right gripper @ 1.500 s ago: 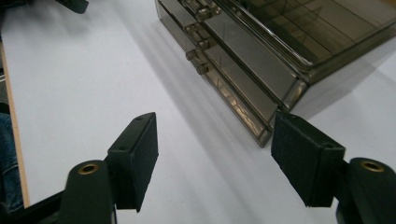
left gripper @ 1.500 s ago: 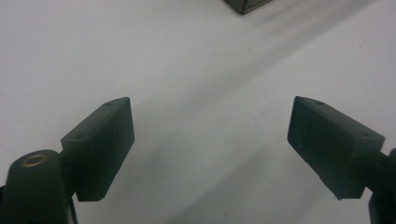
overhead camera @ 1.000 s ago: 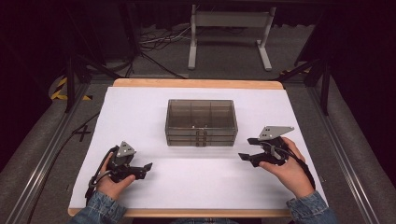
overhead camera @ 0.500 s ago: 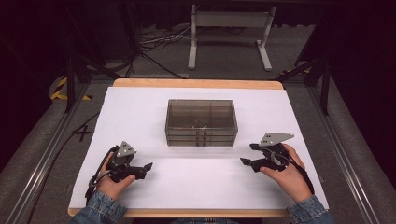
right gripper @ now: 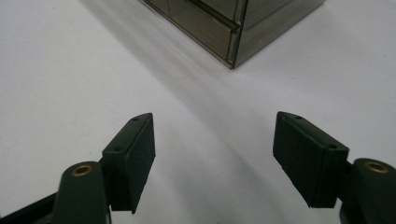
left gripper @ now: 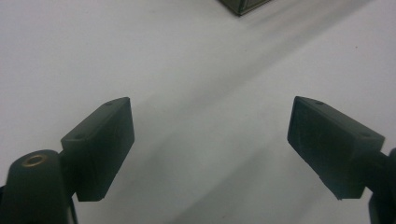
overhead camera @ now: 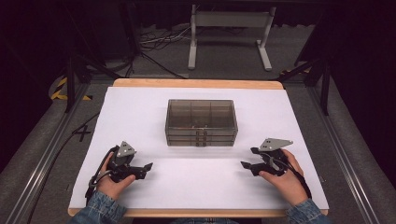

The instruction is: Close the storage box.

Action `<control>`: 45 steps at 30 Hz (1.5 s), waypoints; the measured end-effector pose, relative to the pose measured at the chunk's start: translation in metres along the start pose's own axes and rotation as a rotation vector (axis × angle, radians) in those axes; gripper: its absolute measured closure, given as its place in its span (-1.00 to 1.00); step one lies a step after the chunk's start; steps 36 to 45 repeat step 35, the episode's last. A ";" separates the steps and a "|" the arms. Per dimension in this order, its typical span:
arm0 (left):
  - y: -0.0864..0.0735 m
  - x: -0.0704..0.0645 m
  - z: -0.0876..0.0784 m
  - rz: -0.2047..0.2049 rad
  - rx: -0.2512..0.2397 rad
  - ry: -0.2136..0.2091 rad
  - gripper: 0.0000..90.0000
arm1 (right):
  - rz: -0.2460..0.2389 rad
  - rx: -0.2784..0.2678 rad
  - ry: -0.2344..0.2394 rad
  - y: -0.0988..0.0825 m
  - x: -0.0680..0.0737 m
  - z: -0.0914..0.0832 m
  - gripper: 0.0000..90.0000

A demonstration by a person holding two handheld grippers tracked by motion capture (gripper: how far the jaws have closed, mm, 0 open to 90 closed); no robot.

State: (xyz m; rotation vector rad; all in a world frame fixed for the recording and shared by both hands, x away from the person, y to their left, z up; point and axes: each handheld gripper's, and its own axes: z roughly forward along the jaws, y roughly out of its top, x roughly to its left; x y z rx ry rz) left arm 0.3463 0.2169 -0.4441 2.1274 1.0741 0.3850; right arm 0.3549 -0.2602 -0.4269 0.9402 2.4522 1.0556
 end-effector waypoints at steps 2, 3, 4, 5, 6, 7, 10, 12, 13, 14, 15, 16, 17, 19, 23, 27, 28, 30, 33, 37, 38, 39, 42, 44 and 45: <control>0.000 0.000 0.000 -0.003 0.004 -0.001 -0.66 | -0.003 0.008 -0.016 -0.001 0.000 0.002 -0.32; 0.000 -0.001 0.000 -0.003 0.004 -0.001 -0.66 | -0.002 0.015 -0.022 -0.002 0.001 0.004 -0.33; 0.000 0.000 0.000 0.002 0.002 0.001 -0.66 | -0.004 0.016 -0.026 -0.002 0.001 0.005 -0.33; 0.000 0.000 0.000 -0.003 0.003 -0.002 -0.66 | -0.004 0.014 -0.029 -0.003 0.002 0.005 -0.34; 0.000 0.000 0.000 -0.003 -0.001 -0.001 -0.66 | -0.003 0.013 -0.034 -0.003 0.002 0.006 -0.34; 0.000 0.000 0.000 -0.003 -0.001 -0.001 -0.66 | -0.003 0.015 -0.033 -0.004 0.002 0.006 -0.33; 0.000 0.000 0.000 -0.002 0.001 -0.001 -0.66 | 0.001 0.020 -0.030 -0.006 0.003 0.007 -0.34; 0.000 0.000 0.000 -0.001 0.001 -0.001 -0.66 | 0.006 0.024 -0.032 -0.007 0.003 0.009 -0.36; 0.000 0.000 0.000 -0.001 0.000 0.000 -0.66 | 0.006 0.025 -0.034 -0.008 0.003 0.009 -0.37; 0.000 0.000 0.000 -0.001 0.000 0.000 -0.66 | 0.008 0.026 -0.034 -0.008 0.003 0.009 -0.38; 0.000 0.000 0.000 -0.002 0.001 -0.001 -0.66 | 0.009 0.024 -0.039 -0.008 0.003 0.010 -0.40; 0.000 0.000 0.000 -0.001 0.001 -0.001 -0.66 | 0.009 0.021 -0.044 -0.009 0.003 0.010 -0.43; 0.000 0.000 0.000 -0.001 0.001 -0.002 -0.66 | 0.010 0.015 -0.047 -0.009 0.003 0.011 -0.48; 0.000 0.000 0.000 -0.002 0.001 -0.002 -0.66 | 0.016 0.001 -0.060 -0.011 0.002 0.014 -0.67; 0.000 0.000 0.000 0.001 0.001 0.001 -0.66 | 0.040 0.042 -0.063 -0.014 0.000 0.021 -0.96; 0.000 0.000 0.001 0.001 0.003 -0.001 -0.66 | 0.045 0.048 -0.075 -0.013 0.000 0.022 -0.98; 0.000 0.000 0.001 0.001 0.003 0.001 -0.66 | 0.044 0.047 -0.076 -0.013 0.000 0.022 -0.98; 0.000 0.000 0.001 0.001 0.004 0.000 -0.66 | 0.044 0.047 -0.077 -0.013 0.000 0.022 -0.98; 0.000 0.000 0.001 0.001 0.002 -0.001 -0.66 | 0.044 0.048 -0.077 -0.013 0.000 0.022 -0.98; 0.000 0.000 0.001 0.001 0.002 0.000 -0.66 | 0.044 0.048 -0.077 -0.013 0.000 0.022 -0.98; 0.000 0.000 0.001 0.001 0.002 0.000 -0.66 | 0.044 0.048 -0.077 -0.013 0.000 0.022 -0.98; 0.000 0.000 0.001 0.001 0.002 0.000 -0.66 | 0.044 0.048 -0.077 -0.013 0.000 0.022 -0.98; 0.000 0.000 0.001 0.001 0.002 0.000 -0.66 | 0.044 0.048 -0.077 -0.013 0.000 0.022 -0.98; 0.000 0.000 0.001 0.001 0.002 0.000 -0.66 | 0.044 0.048 -0.077 -0.013 0.000 0.022 -0.98; 0.000 0.000 0.001 0.001 0.002 0.000 -0.66 | 0.044 0.048 -0.077 -0.013 0.000 0.022 -0.98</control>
